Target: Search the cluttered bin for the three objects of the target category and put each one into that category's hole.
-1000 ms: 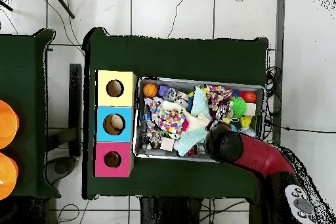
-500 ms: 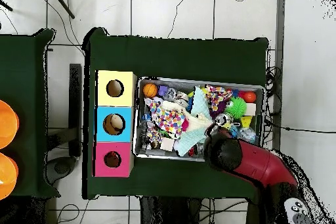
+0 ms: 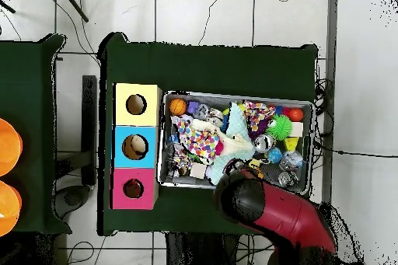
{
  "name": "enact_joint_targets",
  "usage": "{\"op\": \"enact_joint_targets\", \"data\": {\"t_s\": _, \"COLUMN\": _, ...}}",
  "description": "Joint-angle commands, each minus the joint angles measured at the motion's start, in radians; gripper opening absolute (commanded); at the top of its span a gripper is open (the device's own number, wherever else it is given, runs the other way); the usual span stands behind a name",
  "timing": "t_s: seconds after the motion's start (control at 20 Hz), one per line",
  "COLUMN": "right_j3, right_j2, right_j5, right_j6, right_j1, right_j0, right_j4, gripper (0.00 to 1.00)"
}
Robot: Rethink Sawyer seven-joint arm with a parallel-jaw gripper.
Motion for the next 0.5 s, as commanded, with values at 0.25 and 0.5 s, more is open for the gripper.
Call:
{"op": "enact_joint_targets", "data": {"t_s": 0.25, "right_j3": 0.206, "right_j2": 0.024, "right_j5": -0.101, "right_j6": 0.371, "right_j1": 0.052, "right_j0": 0.080, "right_j4": 0.200, "gripper": 0.00}}
{"op": "enact_joint_targets", "data": {"t_s": 0.5, "right_j3": 0.277, "right_j2": 0.020, "right_j5": -0.164, "right_j6": 0.465, "right_j1": 0.055, "right_j0": 0.174, "right_j4": 0.300, "gripper": 0.00}}
